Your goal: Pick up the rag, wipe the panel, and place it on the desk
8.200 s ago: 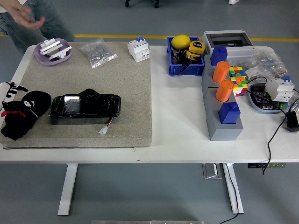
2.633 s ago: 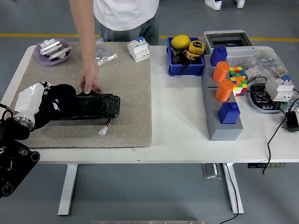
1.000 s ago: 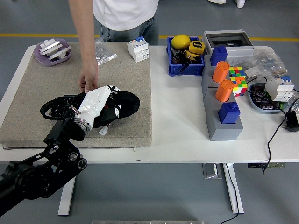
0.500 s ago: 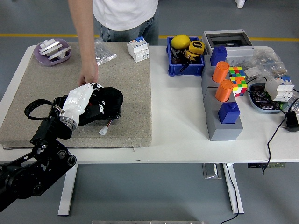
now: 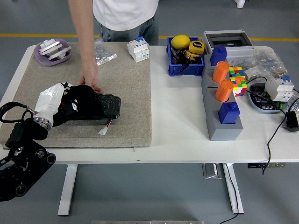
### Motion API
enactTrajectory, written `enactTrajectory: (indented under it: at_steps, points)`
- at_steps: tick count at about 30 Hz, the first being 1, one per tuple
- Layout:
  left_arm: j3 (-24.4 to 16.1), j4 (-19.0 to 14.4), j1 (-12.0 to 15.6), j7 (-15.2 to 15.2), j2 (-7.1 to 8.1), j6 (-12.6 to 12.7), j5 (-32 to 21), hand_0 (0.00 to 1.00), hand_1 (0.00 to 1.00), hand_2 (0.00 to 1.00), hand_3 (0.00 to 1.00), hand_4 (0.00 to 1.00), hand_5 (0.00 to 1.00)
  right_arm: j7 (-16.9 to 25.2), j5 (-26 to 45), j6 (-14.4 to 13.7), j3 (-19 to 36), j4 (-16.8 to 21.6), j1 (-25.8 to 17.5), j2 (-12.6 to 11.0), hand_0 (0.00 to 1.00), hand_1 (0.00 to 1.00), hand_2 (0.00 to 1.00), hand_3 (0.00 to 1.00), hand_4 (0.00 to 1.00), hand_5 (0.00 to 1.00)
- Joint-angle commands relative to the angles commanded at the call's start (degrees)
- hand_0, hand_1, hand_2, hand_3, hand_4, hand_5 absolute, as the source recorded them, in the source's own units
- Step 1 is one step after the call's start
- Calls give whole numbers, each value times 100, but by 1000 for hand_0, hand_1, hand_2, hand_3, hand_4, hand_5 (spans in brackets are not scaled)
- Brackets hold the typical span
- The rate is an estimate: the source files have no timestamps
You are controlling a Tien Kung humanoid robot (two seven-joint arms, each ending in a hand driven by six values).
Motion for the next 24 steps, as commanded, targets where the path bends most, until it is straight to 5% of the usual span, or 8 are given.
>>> enactTrajectory:
  at_steps: [11,24]
  points:
    - [-430,201,147,14,96,9,138,239,458,574,531,267,2,3,-11,2,25,0,-7,10,766,689,710,676,998,521]
    - [-351,173,147,18,95,25,115,236,453,572,528,259,2,3,-13,7,15,6,-7,-1,767,689,710,676,998,520]
